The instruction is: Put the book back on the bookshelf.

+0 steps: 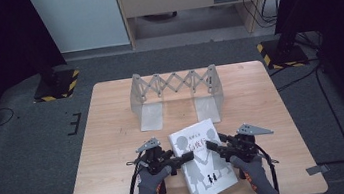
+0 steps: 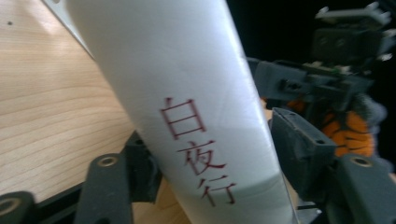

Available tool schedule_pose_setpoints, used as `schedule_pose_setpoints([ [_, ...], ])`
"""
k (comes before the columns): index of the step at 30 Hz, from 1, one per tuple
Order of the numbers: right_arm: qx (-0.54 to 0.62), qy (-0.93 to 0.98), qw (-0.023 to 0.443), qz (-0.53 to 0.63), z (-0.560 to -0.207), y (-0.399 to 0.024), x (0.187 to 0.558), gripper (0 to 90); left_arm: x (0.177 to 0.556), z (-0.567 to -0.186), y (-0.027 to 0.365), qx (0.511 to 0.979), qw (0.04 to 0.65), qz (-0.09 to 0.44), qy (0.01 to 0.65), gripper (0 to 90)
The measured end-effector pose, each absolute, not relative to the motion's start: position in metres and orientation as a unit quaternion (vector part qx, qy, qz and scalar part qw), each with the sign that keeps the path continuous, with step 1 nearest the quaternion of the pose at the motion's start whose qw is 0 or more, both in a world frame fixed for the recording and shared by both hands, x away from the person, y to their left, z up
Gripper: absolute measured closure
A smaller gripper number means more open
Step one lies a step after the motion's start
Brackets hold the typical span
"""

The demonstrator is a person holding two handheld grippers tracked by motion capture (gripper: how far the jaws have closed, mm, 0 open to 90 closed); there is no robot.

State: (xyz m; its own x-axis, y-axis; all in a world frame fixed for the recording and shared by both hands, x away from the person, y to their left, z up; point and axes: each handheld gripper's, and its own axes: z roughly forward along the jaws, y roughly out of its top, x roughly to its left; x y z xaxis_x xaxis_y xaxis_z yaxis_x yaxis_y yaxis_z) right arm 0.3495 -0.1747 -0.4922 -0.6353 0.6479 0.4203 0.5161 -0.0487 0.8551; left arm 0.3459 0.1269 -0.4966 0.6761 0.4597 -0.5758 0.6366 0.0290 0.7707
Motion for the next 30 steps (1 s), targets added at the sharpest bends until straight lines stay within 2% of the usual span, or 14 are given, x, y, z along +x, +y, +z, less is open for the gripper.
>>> schedule_pose_setpoints([
  [7, 0.445, 0.672, 0.075, 0.587, -0.49, -0.194, 0.352, 37.6, 0.349, -0.485, 0.132, 0.692, 0.6, -0.059, 0.396, 43.1],
  [8, 0.453, 0.67, 0.096, 0.581, -0.491, -0.2, 0.353, 32.7, 0.352, -0.482, 0.135, 0.687, 0.604, -0.054, 0.4, 43.8],
  [11, 0.468, 0.677, 0.131, 0.553, -0.493, -0.207, 0.355, 30.1, 0.355, -0.474, 0.138, 0.682, 0.612, -0.045, 0.398, 46.1],
  [20, 0.478, 0.698, 0.192, 0.499, -0.499, -0.213, 0.36, 24.9, 0.367, -0.449, 0.135, 0.682, 0.624, 0.006, 0.381, 50.2],
  [24, 0.476, 0.703, 0.207, 0.487, -0.499, -0.214, 0.36, 24.2, 0.37, -0.445, 0.136, 0.679, 0.632, 0.033, 0.372, 50.8],
  [30, 0.493, 0.703, 0.211, 0.467, -0.502, -0.217, 0.363, 23.1, 0.363, -0.449, 0.143, 0.685, 0.635, 0.036, 0.355, 49.8],
])
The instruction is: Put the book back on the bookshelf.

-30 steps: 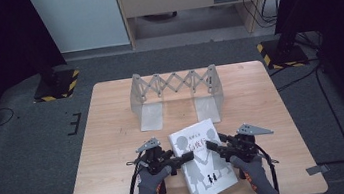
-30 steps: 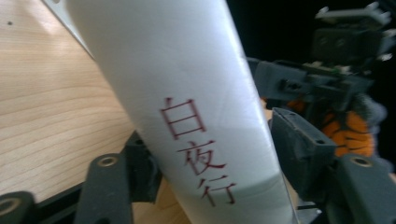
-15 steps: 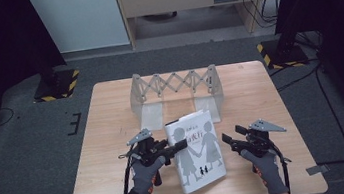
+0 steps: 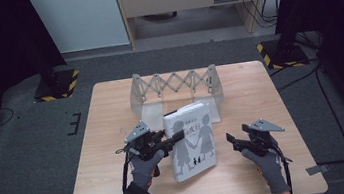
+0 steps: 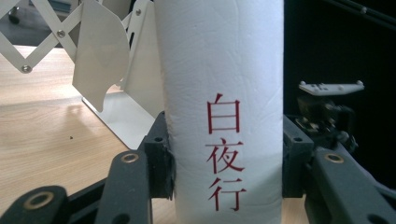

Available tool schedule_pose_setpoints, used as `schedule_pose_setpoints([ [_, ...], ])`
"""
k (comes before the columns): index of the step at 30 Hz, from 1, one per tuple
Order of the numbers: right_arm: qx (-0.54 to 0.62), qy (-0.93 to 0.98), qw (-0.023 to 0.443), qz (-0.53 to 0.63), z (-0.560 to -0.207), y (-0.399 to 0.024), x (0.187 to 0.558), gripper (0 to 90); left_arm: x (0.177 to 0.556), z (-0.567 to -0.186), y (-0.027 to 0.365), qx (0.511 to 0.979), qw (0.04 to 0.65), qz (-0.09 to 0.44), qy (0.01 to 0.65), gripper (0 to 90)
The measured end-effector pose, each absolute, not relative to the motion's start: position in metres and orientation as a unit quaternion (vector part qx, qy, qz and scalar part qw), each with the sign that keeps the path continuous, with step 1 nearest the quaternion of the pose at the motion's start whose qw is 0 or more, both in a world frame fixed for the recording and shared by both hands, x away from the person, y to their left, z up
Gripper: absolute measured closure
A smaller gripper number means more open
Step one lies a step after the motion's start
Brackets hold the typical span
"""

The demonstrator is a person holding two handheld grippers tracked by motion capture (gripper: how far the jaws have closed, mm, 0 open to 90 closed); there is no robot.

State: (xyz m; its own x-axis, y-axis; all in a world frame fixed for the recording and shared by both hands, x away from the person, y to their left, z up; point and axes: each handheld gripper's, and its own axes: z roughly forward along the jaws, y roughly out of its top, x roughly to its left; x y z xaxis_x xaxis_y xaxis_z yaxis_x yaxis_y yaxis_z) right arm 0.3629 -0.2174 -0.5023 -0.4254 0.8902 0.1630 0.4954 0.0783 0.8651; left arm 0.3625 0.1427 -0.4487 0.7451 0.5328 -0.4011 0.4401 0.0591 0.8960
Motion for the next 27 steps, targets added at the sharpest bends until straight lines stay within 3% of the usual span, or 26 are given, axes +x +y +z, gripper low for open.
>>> schedule_pose_setpoints([
  [15, 0.518, 0.708, 0.223, 0.425, -0.514, -0.228, 0.368, 18.4, 0.335, -0.453, 0.141, 0.729, 0.609, 0.061, 0.305, 42.9],
  [27, 0.53, 0.717, 0.228, 0.391, -0.523, -0.232, 0.372, 16.6, 0.327, -0.453, 0.139, 0.725, 0.621, 0.05, 0.292, 41.0],
])
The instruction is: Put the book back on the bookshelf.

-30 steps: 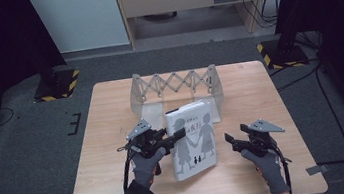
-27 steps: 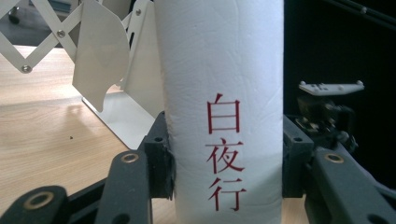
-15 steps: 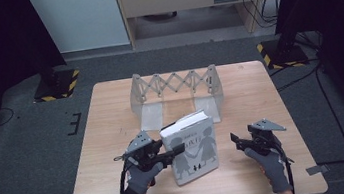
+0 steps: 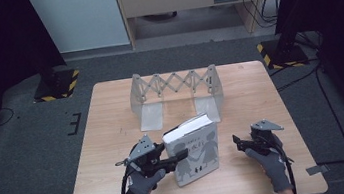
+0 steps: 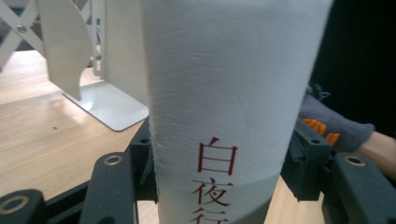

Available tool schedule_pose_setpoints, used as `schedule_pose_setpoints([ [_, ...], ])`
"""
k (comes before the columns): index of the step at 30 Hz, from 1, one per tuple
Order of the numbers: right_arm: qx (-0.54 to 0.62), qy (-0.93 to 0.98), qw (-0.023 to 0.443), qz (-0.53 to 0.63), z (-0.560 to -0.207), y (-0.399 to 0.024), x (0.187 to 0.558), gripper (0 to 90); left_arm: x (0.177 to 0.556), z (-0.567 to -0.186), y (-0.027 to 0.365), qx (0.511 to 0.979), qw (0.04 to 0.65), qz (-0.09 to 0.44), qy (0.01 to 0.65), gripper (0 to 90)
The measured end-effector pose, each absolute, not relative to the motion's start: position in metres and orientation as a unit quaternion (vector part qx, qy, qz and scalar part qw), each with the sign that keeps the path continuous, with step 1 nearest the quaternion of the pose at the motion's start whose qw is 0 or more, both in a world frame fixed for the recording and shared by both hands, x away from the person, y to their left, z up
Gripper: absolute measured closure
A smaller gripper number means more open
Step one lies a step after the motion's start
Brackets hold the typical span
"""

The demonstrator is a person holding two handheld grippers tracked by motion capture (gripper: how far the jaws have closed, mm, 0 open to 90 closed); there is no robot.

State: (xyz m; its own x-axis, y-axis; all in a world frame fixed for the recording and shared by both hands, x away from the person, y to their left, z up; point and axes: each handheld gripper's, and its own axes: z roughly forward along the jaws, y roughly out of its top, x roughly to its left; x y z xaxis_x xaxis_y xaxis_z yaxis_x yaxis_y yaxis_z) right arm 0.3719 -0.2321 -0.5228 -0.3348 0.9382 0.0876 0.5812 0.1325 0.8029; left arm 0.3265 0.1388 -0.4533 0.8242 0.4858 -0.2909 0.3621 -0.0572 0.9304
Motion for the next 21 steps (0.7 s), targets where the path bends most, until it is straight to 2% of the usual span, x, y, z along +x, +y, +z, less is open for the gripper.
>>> schedule_pose_setpoints([
  [4, 0.536, 0.723, 0.232, 0.368, -0.527, -0.233, 0.375, 15.1, 0.322, -0.453, 0.134, 0.726, 0.626, 0.038, 0.282, 41.4],
  [8, 0.547, 0.723, 0.232, 0.353, -0.53, -0.239, 0.376, 14.2, 0.317, -0.453, 0.126, 0.734, 0.62, 0.049, 0.271, 37.2],
  [21, 0.552, 0.735, 0.234, 0.316, -0.539, -0.24, 0.378, 9.8, 0.31, -0.451, 0.121, 0.738, 0.621, 0.05, 0.26, 38.9],
])
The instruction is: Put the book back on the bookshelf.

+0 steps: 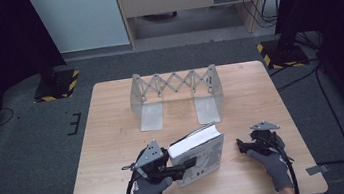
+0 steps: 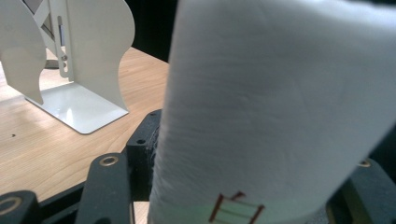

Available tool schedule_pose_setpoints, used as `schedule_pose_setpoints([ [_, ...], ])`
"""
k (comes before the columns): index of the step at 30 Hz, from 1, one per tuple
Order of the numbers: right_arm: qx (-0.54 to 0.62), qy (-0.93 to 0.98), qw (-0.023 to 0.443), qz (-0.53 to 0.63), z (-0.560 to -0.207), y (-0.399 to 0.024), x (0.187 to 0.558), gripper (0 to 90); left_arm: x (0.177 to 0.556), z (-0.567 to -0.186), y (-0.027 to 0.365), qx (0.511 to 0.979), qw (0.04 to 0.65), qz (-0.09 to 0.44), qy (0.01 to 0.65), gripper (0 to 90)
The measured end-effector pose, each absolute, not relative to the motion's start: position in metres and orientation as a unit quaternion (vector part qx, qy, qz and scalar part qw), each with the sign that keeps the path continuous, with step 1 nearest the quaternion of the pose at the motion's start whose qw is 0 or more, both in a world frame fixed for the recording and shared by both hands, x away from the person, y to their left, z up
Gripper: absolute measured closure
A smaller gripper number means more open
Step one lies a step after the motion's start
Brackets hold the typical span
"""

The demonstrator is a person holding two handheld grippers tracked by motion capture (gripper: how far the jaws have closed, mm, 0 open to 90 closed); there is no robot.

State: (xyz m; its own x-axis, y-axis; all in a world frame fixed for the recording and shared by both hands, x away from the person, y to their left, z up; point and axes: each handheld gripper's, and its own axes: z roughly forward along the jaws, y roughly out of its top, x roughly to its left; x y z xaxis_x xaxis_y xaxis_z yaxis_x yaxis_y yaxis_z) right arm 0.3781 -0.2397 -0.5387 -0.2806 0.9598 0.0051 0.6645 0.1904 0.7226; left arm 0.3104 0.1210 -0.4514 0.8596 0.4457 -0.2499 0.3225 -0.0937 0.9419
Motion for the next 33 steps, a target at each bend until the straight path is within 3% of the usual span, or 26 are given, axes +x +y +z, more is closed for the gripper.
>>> schedule_pose_setpoints([
  [12, 0.552, 0.737, 0.234, 0.313, -0.539, -0.239, 0.379, 6.7, 0.309, -0.427, 0.119, 0.729, 0.631, 0.102, 0.245, 36.0],
  [33, 0.554, 0.737, 0.233, 0.31, -0.539, -0.237, 0.38, 5.6, 0.335, -0.399, 0.096, 0.753, 0.605, 0.094, 0.243, 28.1],
])
